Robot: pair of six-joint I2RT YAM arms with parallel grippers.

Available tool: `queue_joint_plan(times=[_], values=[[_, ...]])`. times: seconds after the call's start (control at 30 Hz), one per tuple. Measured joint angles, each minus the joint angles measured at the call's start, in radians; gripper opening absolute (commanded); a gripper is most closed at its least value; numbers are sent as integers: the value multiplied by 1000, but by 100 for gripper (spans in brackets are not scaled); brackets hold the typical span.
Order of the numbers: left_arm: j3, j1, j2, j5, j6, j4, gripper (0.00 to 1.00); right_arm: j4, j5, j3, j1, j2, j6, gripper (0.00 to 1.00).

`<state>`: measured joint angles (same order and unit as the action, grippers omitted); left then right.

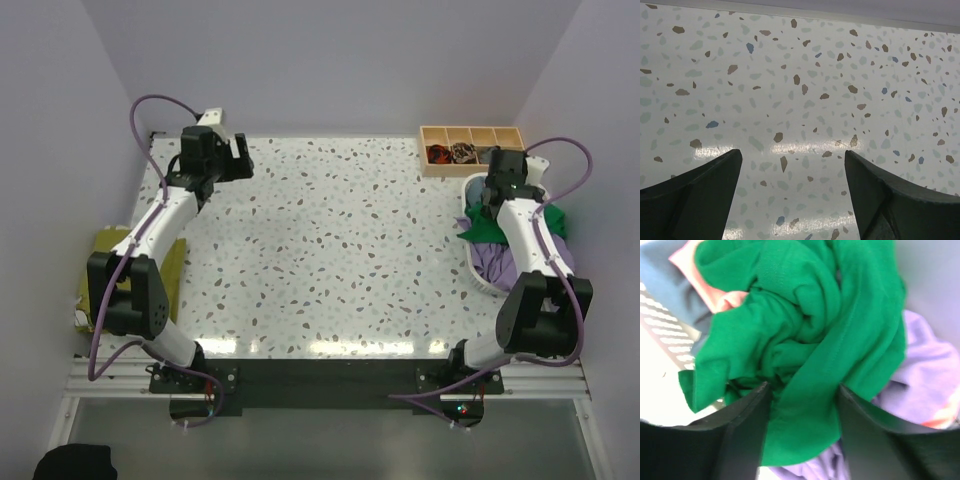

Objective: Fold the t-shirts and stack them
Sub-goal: Grab crumpled tshirt from bin with the right arm

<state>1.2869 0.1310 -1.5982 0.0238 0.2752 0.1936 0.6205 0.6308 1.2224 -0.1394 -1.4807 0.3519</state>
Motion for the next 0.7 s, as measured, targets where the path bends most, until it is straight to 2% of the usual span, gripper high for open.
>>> queue_joint_plan(times=[0.03,0.07,0.13,0.27,0.4,0.53,0.7], values=[[-2,0,0,3,1,-2,86,-6,-10,0,-1,-5,2,37],[-3,0,-1,5,1,-5,84,-13,-22,-1,-3,-6,1,15],[-3,0,-5,8,2,-7,80,-22,-39,-2,-10,-6,-2,0],[-4,0,-16,16,3,-13,72,-62,-86,-14,-23,2,5,0],[-4,0,-27,21,3,-13,66,-109,-198,-63,-25,77,-11,0],[-4,0,-34,27,4,-14,59,-140,-397,-62,-26,201,-40,0],[-4,0,-39,36,17,-14,50,-136,-714,114,-11,250,-72,0]])
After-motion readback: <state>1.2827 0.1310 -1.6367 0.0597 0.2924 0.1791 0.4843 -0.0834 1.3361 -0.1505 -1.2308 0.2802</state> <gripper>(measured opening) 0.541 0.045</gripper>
